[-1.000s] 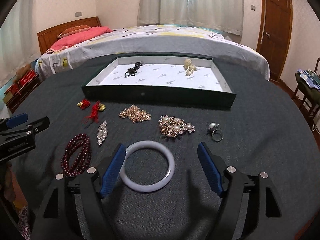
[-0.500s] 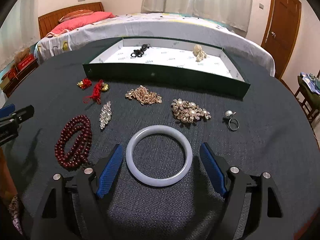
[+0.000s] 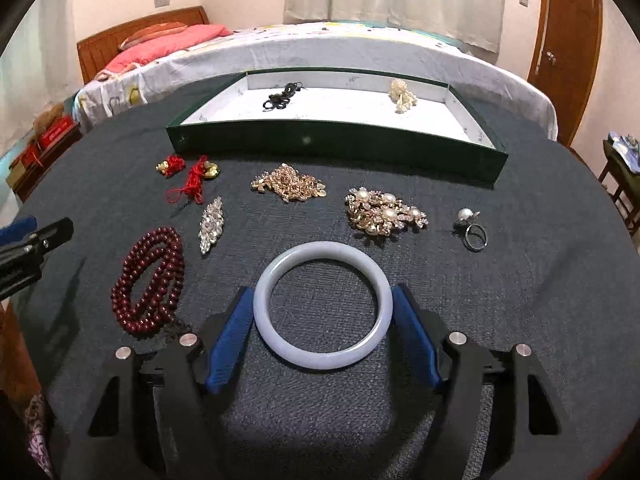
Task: Organize jewelry
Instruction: 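Lower the right tool onto the white jade bangle and grasp it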
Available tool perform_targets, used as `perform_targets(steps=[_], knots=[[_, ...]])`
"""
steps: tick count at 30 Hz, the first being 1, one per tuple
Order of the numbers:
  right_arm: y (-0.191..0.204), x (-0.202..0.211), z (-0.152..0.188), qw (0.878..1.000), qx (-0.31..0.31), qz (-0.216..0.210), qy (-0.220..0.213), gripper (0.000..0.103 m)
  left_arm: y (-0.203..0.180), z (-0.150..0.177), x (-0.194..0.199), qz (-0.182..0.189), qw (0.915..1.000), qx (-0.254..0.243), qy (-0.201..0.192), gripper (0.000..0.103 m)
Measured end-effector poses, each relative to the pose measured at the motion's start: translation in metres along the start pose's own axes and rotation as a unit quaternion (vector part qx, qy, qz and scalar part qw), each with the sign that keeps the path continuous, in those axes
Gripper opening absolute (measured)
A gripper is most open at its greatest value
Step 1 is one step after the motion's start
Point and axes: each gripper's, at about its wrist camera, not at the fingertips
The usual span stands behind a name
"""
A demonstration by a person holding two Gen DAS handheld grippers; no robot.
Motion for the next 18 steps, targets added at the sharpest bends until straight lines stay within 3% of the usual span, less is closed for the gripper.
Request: perform_targets(steps=[10, 18], knots=[[-0.017, 0.014, 0.001, 1.0, -0.007, 0.009, -0.014, 0.068, -0.027, 0.003, 0.005, 0.027, 0.9993, -0.025, 0.006, 0.083], [-0.049, 0.028, 0.007, 0.999, -0.026, 0.026, -0.023, 0.068, -0.065, 0.003, 0.014, 0.073, 0.9958, -0.055, 0.007, 0.083]])
Point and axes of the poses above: each gripper's, at about its wrist camera, not at the fingertips, and x roughly against the way its jaws point, y to its left, z to its underside, and after that the axes turned 2 degrees about -z, right-handed
